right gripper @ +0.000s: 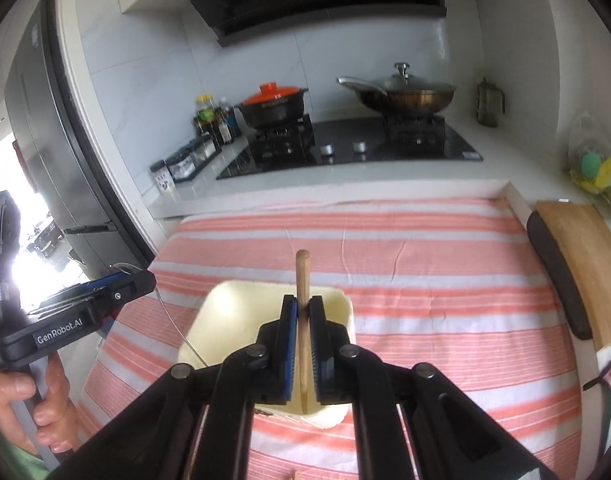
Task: Organize utensils
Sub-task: 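Carry spoon and chopstick into the cream holder and open both grippers, then return the right gripper to the utensils and grasp another wooden chopstick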
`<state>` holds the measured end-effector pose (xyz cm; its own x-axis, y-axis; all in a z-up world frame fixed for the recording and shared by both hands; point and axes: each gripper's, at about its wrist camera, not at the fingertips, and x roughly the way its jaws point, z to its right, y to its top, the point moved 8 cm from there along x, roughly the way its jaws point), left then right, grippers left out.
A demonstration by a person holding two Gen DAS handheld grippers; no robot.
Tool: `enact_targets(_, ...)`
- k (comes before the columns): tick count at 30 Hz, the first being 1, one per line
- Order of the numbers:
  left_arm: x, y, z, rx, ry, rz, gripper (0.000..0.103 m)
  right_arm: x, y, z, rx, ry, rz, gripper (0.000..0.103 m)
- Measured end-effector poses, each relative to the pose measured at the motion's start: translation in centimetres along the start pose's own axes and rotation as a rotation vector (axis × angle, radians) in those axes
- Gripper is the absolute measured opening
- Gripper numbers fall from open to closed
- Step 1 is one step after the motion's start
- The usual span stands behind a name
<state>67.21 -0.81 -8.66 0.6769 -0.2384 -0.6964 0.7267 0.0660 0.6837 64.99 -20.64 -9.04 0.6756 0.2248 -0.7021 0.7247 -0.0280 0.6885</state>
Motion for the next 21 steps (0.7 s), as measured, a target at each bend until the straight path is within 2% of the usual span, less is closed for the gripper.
enact_targets(3, 1.7, -0.9, -0.4, -0.002, 0.032, -0.040, 0.037, 1.7, -0.7, 0.6, 0.011, -0.011, -0.034, 0.007)
enact_targets(4, 2.0, -1.0, -0.6, -0.008, 0.042, -0.053, 0.037, 1.8, -0.7, 0.7, 0.009, -0.019, -0.040, 0.010)
enact_targets(6, 1.4, -1.0, -1.3, -0.036, 0.034, -0.054, 0.043, 1.4, -0.4, 0.8, 0.010, -0.031, -0.039, 0.010)
enact_targets(8, -1.0, -0.8, -1.9, -0.056, 0.025, -0.018, 0.051, -0.1, 0.3, 0.7, 0.006, -0.038, -0.022, 0.010)
enact_targets(10, -4.7, -0.7, -2.0, -0.045, 0.006, 0.046, 0.059, -3.1, 0.9, 0.3, -0.006, -0.030, 0.016, 0.021)
enact_targets(13, -11.6, -1.9, -2.4, 0.001, 0.027, 0.172, 0.080, -9.0, 0.5, -0.4, -0.052, -0.030, 0.090, 0.031)
enact_targets(14, -13.9, -2.9, -2.6, 0.008, 0.039, 0.215, 0.093, -11.1, -0.1, -0.6, -0.072, -0.032, 0.110, 0.031)
enact_targets(15, -16.0, -4.1, -3.1, 0.014, 0.054, 0.250, 0.100, -12.9, -0.9, -0.7, -0.088, -0.038, 0.130, 0.032)
enact_targets(17, -19.0, -7.4, -4.0, 0.014, 0.084, 0.293, 0.101, -16.3, -3.4, -0.7, -0.107, -0.059, 0.168, 0.036)
enact_targets(19, -20.2, -11.5, -4.9, 0.007, 0.113, 0.268, 0.101, -18.8, -6.7, -0.4, -0.122, -0.099, 0.203, 0.042)
enact_targets(21, -20.4, -16.0, -5.6, 0.000, 0.136, 0.237, 0.101, -20.1, -10.9, 0.1, -0.130, -0.155, 0.225, 0.042)
